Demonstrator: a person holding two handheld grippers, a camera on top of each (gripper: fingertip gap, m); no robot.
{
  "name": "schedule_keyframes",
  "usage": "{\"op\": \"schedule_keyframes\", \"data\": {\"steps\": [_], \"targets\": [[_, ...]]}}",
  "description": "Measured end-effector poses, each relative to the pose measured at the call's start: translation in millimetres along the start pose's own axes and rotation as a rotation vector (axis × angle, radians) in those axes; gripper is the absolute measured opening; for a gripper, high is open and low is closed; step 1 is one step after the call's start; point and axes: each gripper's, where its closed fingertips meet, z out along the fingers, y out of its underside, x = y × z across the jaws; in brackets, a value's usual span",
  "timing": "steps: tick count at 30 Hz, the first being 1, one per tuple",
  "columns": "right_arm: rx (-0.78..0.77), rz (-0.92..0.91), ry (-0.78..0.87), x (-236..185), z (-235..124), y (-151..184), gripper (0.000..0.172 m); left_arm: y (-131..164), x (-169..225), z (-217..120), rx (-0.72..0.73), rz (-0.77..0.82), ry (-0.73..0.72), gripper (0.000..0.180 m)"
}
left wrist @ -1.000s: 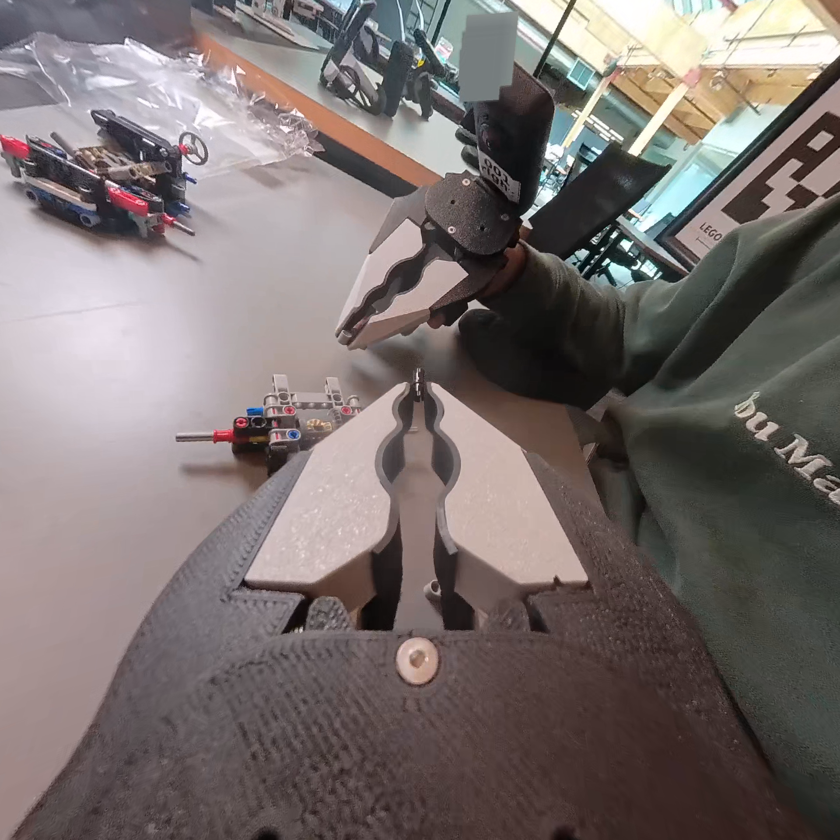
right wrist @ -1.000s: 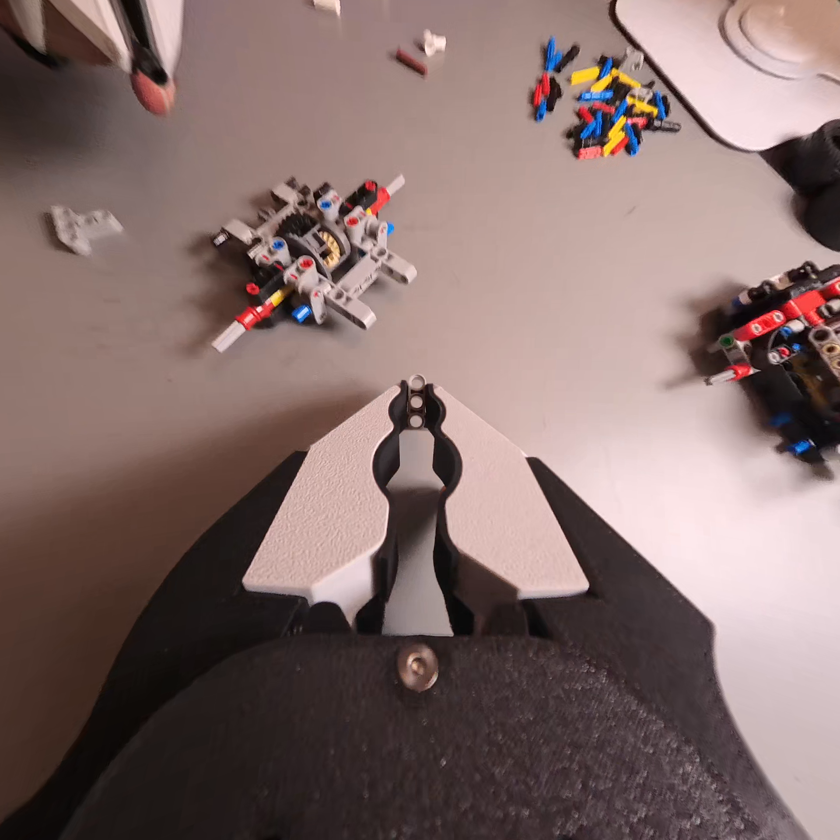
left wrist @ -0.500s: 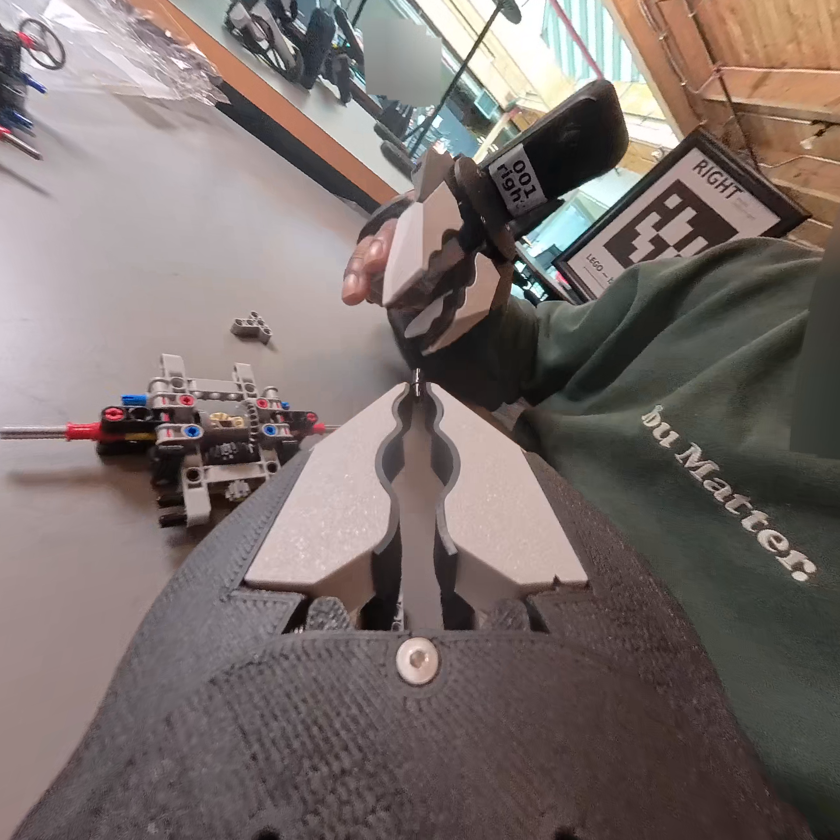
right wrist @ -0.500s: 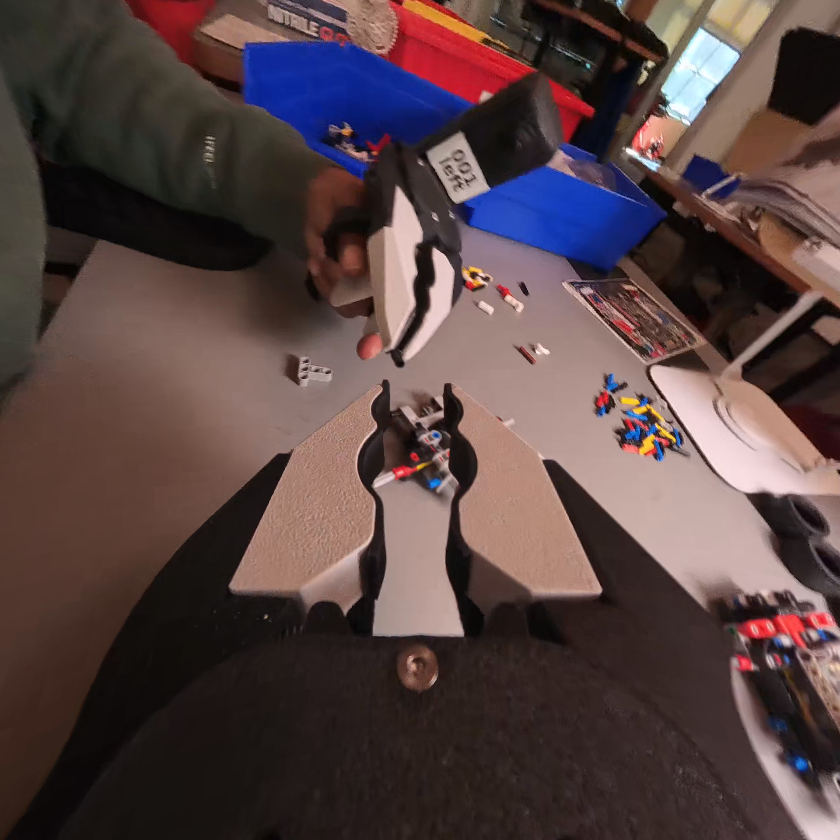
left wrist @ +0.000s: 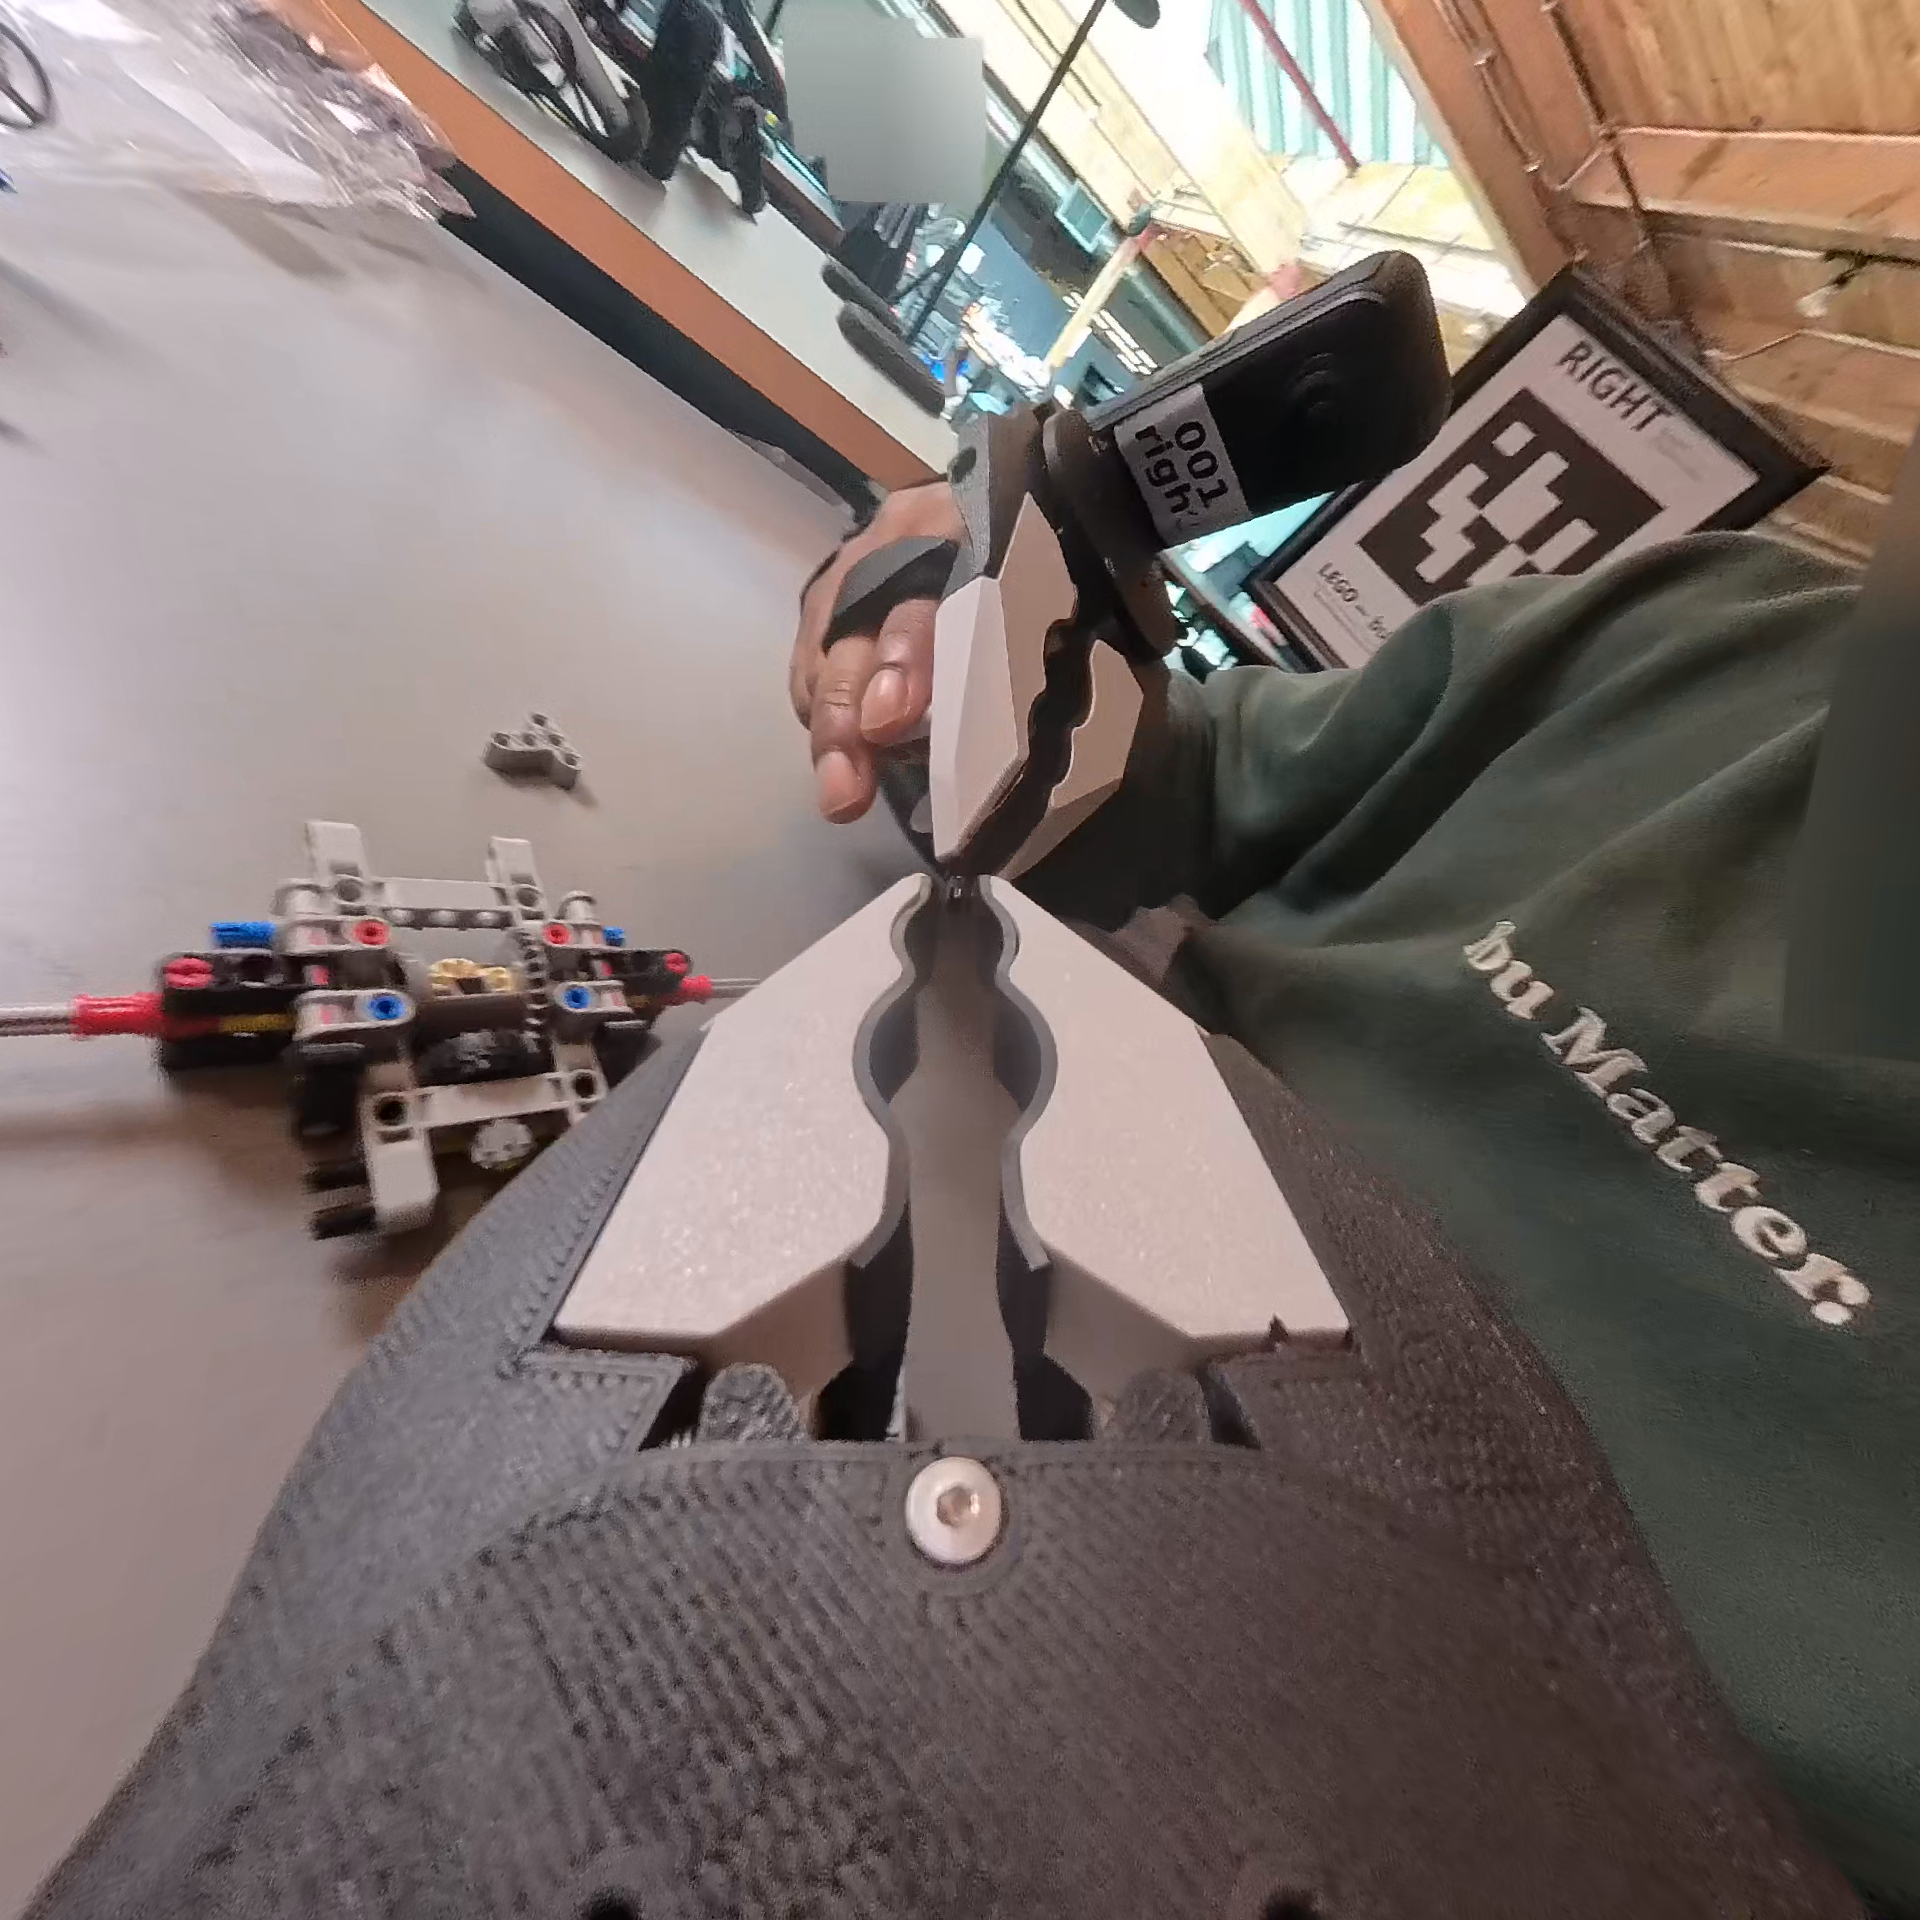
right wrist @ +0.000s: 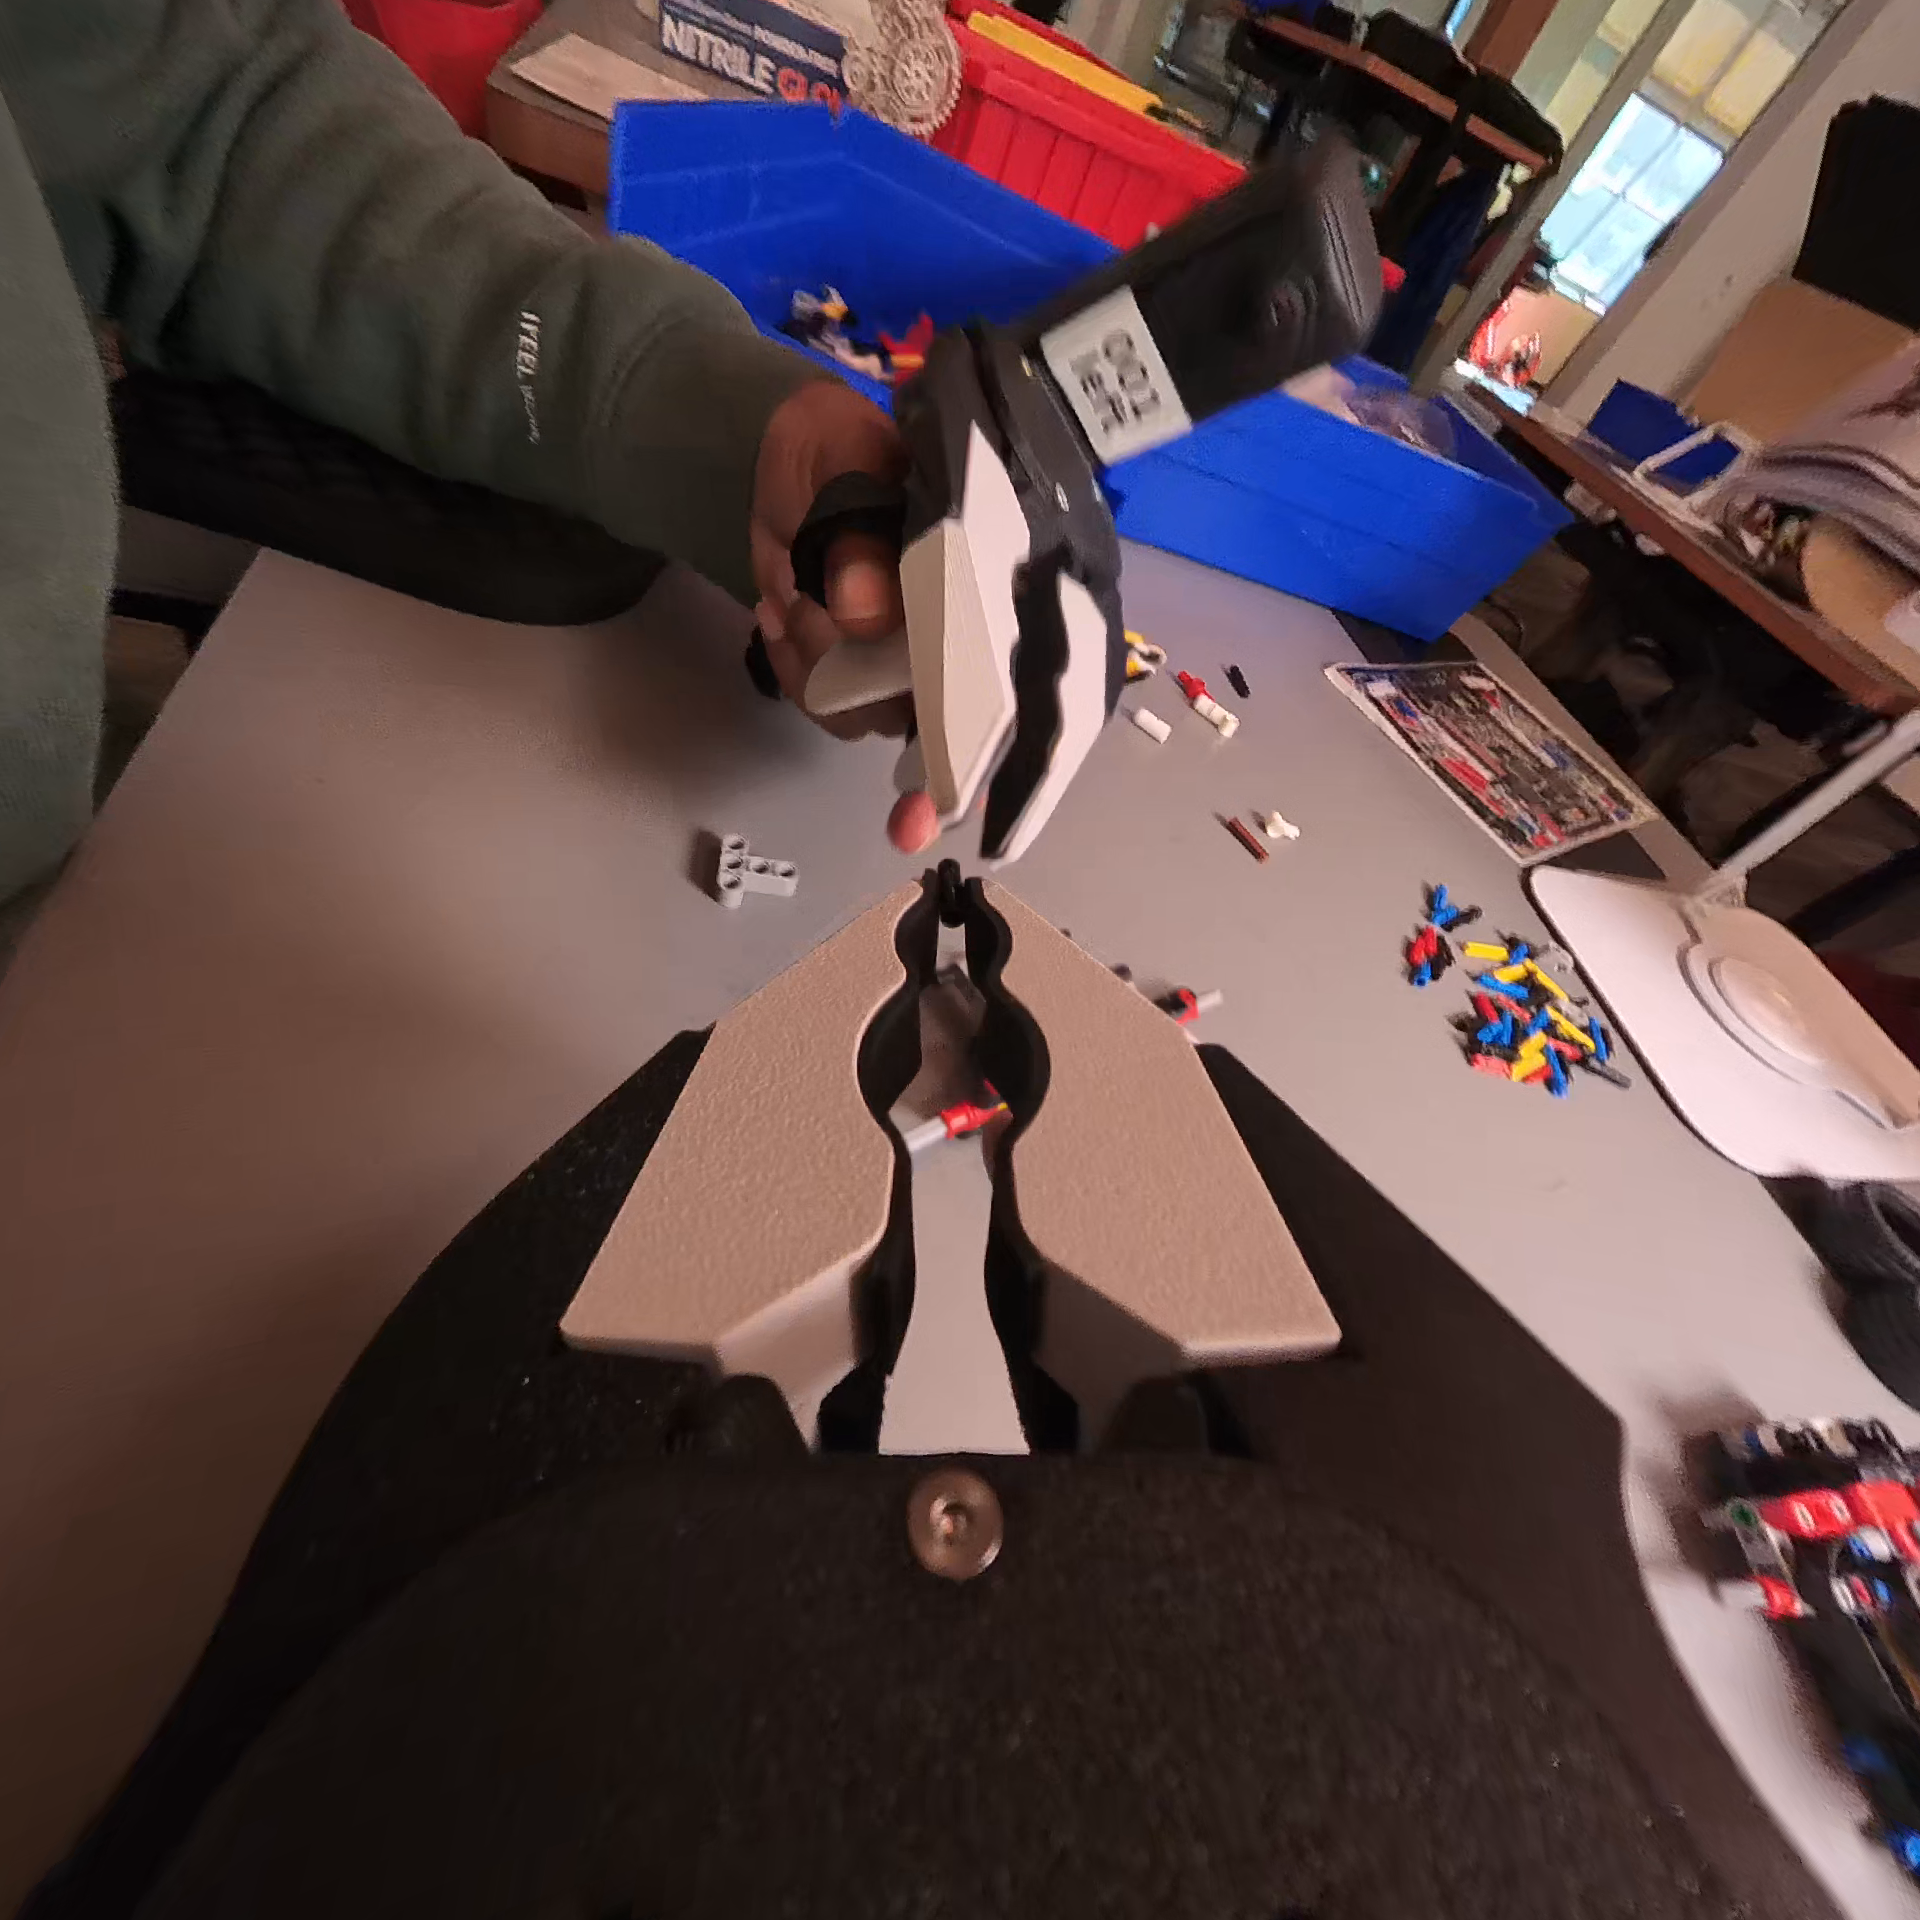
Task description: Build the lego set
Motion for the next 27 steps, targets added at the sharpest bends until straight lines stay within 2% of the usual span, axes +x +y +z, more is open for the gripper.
{"op": "schedule_keyframes", "data": {"steps": [2,4,6,9,11,15,18,20,24,27], "targets": [[-0.057,0.041,0.002,7.0,-4.9,13.4,0.002,-4.9,-26.6,-16.8,-0.026,0.113,-0.176,0.016],[-0.133,0.096,-0.063,0.7,-7.5,30.2,0.003,0.1,-66.7,-42.4,-0.129,0.236,-0.426,0.022],[-0.169,0.115,-0.110,-10.2,-4.4,37.0,0.003,11.6,-90.4,-60.3,-0.230,0.251,-0.551,0.029],[-0.249,0.103,-0.143,-25.4,7.6,46.8,0.003,25.2,-91.8,-57.3,-0.272,0.166,-0.512,0.033],[-0.332,0.079,-0.130,-27.5,13.2,59.6,0.003,32.5,-87.3,-50.5,-0.305,0.168,-0.482,0.031],[-0.470,0.071,0.007,0.5,2.3,87.7,0.003,44.0,-68.3,-39.1,-0.376,0.212,-0.410,0.020],[-0.453,0.143,0.049,14.3,-9.5,88.8,0.003,46.2,-57.4,-38.8,-0.393,0.239,-0.368,0.018],[-0.411,0.174,0.049,15.5,-10.5,83.8,0.002,38.1,-63.1,-43.5,-0.360,0.272,-0.414,0.019],[-0.360,0.265,0.037,15.1,-3.4,82.3,0.003,20.3,-71.8,-42.2,-0.310,0.405,-0.480,0.042],[-0.335,0.347,0.026,16.7,1.8,84.2,0.003,15.2,-82.9,-32.1,-0.371,0.524,-0.515,0.063]]}}
